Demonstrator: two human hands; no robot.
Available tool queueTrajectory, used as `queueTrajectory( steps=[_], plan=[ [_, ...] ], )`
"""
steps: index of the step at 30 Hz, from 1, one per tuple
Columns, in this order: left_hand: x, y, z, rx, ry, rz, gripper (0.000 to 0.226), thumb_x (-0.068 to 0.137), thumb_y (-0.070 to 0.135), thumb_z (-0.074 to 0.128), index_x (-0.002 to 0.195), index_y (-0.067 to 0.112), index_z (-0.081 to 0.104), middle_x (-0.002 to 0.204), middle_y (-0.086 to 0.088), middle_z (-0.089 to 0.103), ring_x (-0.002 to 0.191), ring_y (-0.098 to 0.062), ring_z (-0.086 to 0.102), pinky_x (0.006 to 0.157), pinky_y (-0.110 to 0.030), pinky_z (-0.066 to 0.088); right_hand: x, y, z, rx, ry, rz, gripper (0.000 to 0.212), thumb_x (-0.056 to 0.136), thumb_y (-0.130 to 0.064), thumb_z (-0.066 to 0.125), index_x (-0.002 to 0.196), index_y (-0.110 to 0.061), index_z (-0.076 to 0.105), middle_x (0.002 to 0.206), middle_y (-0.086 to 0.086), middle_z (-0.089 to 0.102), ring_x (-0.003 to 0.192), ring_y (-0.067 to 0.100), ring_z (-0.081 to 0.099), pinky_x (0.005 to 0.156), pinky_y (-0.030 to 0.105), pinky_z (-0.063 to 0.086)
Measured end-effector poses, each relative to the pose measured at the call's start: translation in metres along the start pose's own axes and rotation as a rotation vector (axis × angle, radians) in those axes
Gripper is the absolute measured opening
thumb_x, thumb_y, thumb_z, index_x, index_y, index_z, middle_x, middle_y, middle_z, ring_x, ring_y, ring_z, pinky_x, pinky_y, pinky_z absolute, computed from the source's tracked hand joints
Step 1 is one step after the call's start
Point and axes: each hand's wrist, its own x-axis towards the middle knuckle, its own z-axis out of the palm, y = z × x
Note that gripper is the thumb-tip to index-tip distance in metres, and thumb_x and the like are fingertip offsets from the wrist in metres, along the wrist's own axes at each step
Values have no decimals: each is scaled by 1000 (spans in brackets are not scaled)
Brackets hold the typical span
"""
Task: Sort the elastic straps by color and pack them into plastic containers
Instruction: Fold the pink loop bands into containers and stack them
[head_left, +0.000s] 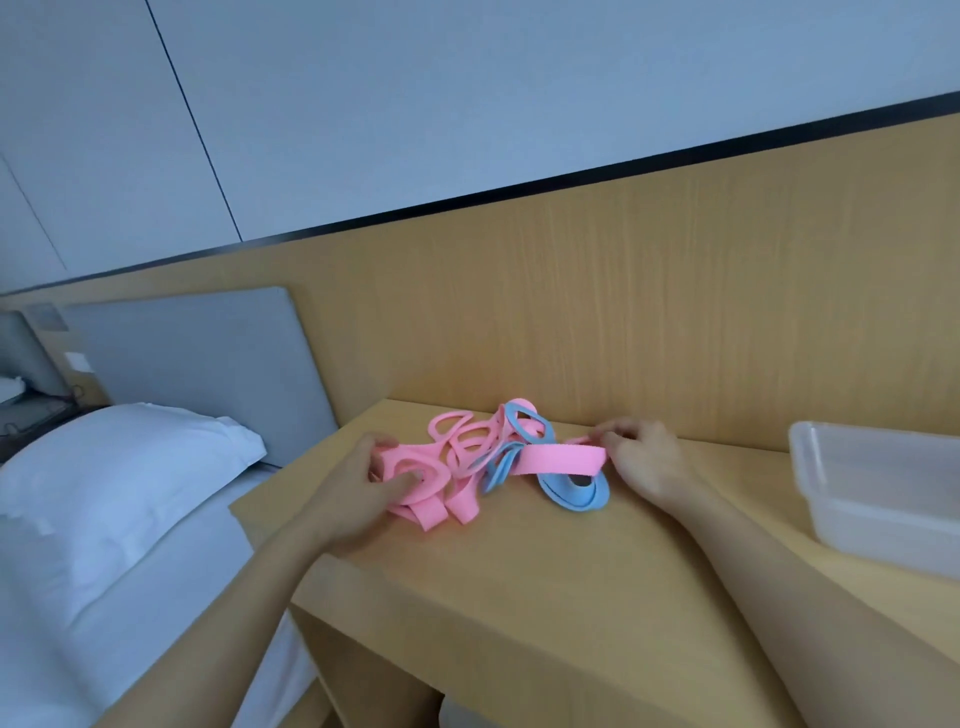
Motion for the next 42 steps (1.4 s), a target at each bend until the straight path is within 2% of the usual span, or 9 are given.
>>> queueTrajectory(
  steps=[4, 8, 14, 17, 21, 26, 30, 35, 42],
  plan=[
    [-15, 6, -7, 57, -143, 121, 36, 87, 17, 75, 118, 32, 61, 116, 7, 60, 87, 2, 57, 75, -13, 42, 1, 8, -3, 191, 7, -72, 35, 90, -4, 48, 93, -26, 74, 105, 9, 72, 104, 26, 65, 91, 35, 52],
    [-23, 15, -10, 27, -51, 153, 47, 81, -12, 56, 112, 20, 71, 118, 3, 68, 97, -7, 63, 82, -16, 46, -3, 7, -2, 275, 105, -135, 48, 85, 14, 41, 105, -20, 70, 94, 0, 68, 94, 20, 60, 76, 24, 45],
    [-16, 24, -13, 133, 100, 147, 17, 92, 13, 69, 102, 24, 77, 94, 2, 63, 85, -14, 55, 77, -25, 46, -12, -4, -6, 324, 140, -160, 72, 76, 22, 43, 140, -9, 54, 102, 8, 69, 101, 24, 63, 94, 33, 50],
    [-11, 34, -13, 112, 147, 116, 16, 95, 27, 69, 87, 15, 77, 92, 3, 55, 81, -5, 52, 67, -16, 36, -16, -9, -6, 410, 146, -154, 66, 76, 23, 41, 129, -13, 59, 91, 1, 72, 88, 22, 67, 74, 21, 53],
    [-6, 59, -7, -39, 158, 60, 25, 97, 23, 65, 79, 8, 74, 78, -5, 62, 69, -16, 53, 63, -29, 40, -23, -19, -7, 512, 187, -194, 48, 84, 20, 41, 100, -18, 66, 82, 3, 72, 72, 20, 67, 64, 26, 55],
    [-4, 95, 5, -254, 111, 43, 20, 96, 11, 61, 78, 6, 69, 76, -16, 71, 64, -22, 63, 72, -49, 58, -29, -33, -11, 745, 156, -213, 14, 97, 7, 55, 100, -1, 66, 70, 14, 69, 56, 8, 67, 56, 18, 55],
    [-4, 115, 18, -405, 60, 37, 17, 97, 9, 61, 92, -7, 66, 86, -28, 72, 70, -30, 65, 72, -52, 58, -33, -43, -18, 857, -6, -218, 17, 100, 9, 48, 100, 3, 64, 66, 8, 73, 57, 10, 68, 57, 17, 54],
    [-6, 131, 31, -505, -23, 93, 13, 101, 10, 60, 99, -1, 67, 84, -13, 74, 73, -19, 67, 72, -34, 56, -42, -49, -22, 995, -307, -181, 24, 101, 7, 42, 102, 8, 65, 72, 16, 73, 60, 17, 70, 57, 20, 54],
    [-13, 150, 48, -737, -180, 91, 20, 103, 5, 49, 98, 6, 69, 86, -7, 74, 80, -20, 68, 76, -32, 58, -41, -55, -16, 1141, -197, -122, 23, 104, 2, 41, 106, 6, 63, 75, 13, 74, 58, 15, 69, 52, 23, 53]
  ],
)
